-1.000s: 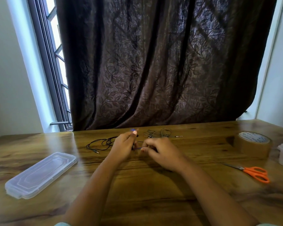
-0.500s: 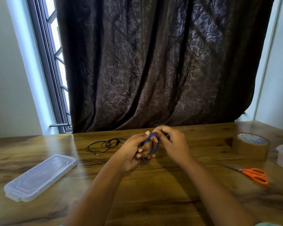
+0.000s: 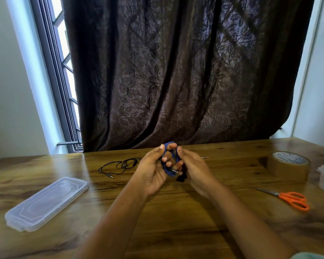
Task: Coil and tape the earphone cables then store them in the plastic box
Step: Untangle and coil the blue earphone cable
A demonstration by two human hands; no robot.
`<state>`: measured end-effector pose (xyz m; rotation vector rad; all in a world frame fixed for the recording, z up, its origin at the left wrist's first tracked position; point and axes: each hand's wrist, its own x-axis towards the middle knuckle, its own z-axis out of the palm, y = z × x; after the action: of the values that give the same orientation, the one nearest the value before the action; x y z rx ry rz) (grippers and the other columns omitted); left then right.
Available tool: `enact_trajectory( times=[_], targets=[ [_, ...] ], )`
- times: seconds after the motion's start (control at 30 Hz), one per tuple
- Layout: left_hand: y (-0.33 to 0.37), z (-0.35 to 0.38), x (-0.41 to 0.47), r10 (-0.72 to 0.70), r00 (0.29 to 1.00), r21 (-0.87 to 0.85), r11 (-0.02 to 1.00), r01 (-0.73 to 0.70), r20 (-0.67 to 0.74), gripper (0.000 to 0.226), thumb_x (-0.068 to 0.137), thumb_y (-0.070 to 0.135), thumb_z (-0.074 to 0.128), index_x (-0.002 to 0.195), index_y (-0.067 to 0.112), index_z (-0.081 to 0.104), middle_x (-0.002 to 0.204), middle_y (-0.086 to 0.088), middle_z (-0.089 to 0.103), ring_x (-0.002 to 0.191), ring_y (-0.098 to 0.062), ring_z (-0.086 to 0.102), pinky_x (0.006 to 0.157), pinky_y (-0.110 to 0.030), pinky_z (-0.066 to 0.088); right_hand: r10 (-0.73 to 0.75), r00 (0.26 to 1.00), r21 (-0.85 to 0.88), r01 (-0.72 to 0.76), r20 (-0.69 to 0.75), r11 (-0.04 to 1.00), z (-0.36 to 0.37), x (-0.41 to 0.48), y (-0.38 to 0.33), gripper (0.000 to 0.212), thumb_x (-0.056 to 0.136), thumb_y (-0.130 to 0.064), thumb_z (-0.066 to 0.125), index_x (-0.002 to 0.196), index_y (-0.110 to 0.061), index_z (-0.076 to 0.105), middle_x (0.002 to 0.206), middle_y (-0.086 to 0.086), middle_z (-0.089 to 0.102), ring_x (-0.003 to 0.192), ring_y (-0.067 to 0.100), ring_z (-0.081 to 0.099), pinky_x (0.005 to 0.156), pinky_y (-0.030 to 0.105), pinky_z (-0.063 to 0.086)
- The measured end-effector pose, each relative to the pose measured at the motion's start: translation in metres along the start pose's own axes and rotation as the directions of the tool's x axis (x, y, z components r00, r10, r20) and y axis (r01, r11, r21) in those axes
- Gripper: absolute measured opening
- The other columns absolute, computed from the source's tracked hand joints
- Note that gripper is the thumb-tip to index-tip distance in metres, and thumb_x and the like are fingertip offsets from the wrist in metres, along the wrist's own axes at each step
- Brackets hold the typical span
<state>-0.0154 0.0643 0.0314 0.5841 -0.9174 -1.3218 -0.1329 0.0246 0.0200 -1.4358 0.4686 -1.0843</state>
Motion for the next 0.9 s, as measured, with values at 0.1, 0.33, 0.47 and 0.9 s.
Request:
enact_trajectory(
  times=[0.1,0.33,0.47,0.9],
  targets=[
    [-0.001,-0.002,0.002,-0.013,0.999,-0.031,0.999,0.011,-0.045,0.027,0.097,0.024,0.039,0.093,0.004,0.057,0.053,0.002,0.039,0.053,-0.012,0.042,0.071,-0.038,0.058,0.029,0.999,-0.055,-0.028,0.029,0.998,-0.004,0.003,0.004,0.032,0.103,-0.018,0.037,0.107,0.001,0.063,0.084,0.015,0.052,0.059,0.005,0.043,0.051,0.016,0.038],
    [0.005,0.006,0.0,-0.054,0.98,-0.002,0.999,0.054,-0.193,0.033,0.101,0.022,0.038,0.073,0.007,0.049,0.044,0.001,0.039,0.041,-0.011,0.046,0.066,-0.04,0.056,0.044,0.999,-0.142,-0.041,0.02,0.989,-0.007,0.002,0.0,0.027,0.102,-0.018,0.04,0.093,-0.009,0.063,0.082,0.007,0.062,0.071,0.013,0.054,0.066,0.025,0.044],
    [0.003,0.005,0.003,-0.02,0.958,0.109,0.993,0.054,-0.285,0.032,0.102,0.021,0.04,0.077,0.004,0.05,0.054,-0.005,0.048,0.046,-0.012,0.053,0.049,-0.026,0.054,0.075,0.996,-0.213,-0.083,-0.048,0.974,-0.01,0.005,0.002,0.033,0.102,-0.022,0.041,0.106,0.004,0.06,0.094,0.011,0.067,0.084,0.017,0.059,0.072,0.025,0.046],
    [-0.016,-0.029,0.008,-0.053,0.875,0.732,0.525,0.434,-0.481,0.018,0.094,0.023,0.057,0.082,0.012,0.062,0.086,-0.008,0.066,0.068,-0.011,0.066,0.055,-0.019,0.054,0.4,0.89,-0.29,-0.45,-0.219,0.844,-0.023,0.004,0.017,0.01,0.096,-0.011,0.052,0.106,-0.01,0.053,0.093,0.009,0.06,0.067,0.012,0.059,0.049,0.019,0.05]
  ],
)
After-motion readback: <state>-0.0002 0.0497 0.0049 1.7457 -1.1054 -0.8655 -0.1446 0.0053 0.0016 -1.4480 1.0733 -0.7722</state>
